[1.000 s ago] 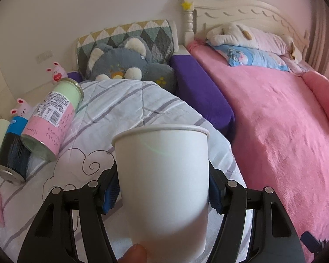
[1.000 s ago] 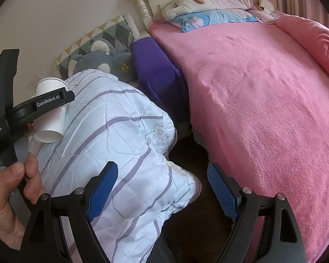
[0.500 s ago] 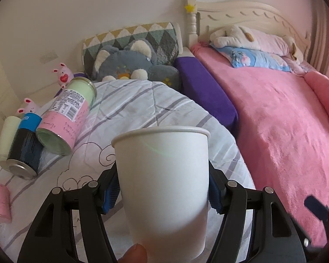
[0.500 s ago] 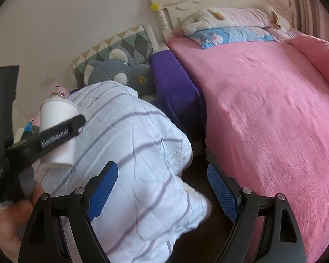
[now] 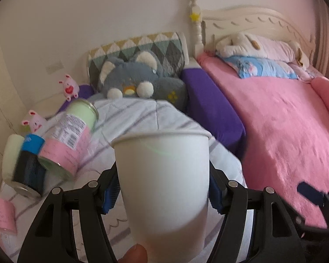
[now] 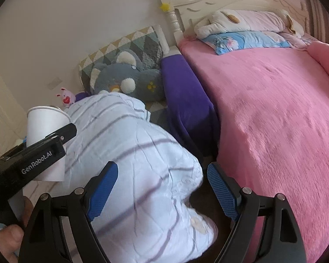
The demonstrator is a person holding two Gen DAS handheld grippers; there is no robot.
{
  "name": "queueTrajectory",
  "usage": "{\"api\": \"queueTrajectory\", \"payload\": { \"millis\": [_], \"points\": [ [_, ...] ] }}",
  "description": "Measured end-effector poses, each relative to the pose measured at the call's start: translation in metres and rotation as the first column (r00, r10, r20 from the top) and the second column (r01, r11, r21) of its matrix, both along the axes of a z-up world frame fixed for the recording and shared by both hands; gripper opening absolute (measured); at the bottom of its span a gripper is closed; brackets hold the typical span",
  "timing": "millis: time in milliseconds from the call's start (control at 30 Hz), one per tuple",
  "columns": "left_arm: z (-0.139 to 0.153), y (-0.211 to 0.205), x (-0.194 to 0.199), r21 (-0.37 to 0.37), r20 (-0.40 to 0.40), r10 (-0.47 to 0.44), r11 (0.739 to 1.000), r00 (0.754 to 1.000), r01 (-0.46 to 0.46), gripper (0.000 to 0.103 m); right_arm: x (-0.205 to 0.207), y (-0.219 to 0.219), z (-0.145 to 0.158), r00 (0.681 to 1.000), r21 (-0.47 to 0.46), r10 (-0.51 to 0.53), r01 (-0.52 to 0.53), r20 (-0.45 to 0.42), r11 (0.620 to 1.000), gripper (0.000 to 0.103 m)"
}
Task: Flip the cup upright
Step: 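Lift the white cup off the bed with the left gripper, then rotate the held white cup with the left gripper so its rim faces up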
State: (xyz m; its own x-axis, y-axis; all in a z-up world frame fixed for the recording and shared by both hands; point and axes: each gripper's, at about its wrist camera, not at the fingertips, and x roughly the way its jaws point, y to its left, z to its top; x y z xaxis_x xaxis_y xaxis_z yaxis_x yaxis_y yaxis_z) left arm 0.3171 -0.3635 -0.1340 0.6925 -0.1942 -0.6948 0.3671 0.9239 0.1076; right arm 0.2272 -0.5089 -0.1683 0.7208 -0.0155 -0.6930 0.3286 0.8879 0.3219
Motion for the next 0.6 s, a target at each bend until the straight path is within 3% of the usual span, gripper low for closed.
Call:
{"api": "queueTrajectory", "payload": {
  "millis": [200,600],
  "points": [
    [-0.027,0.013,0.0,0.022,-0.143,0.03,0.999,0.989,-0.028,0.068,0.017,0.001,-0.002,0.999,-0.005,0.042,-0.042,-0.004,0.999,0.085],
    [-0.024,0.027,-0.009,0.029,-0.148,0.07,0.997,0.987,-0.066,0.066,0.019,0.004,-0.001,0.997,0.007,0.082,-0.082,0.003,0.997,0.085]
  ]
}}
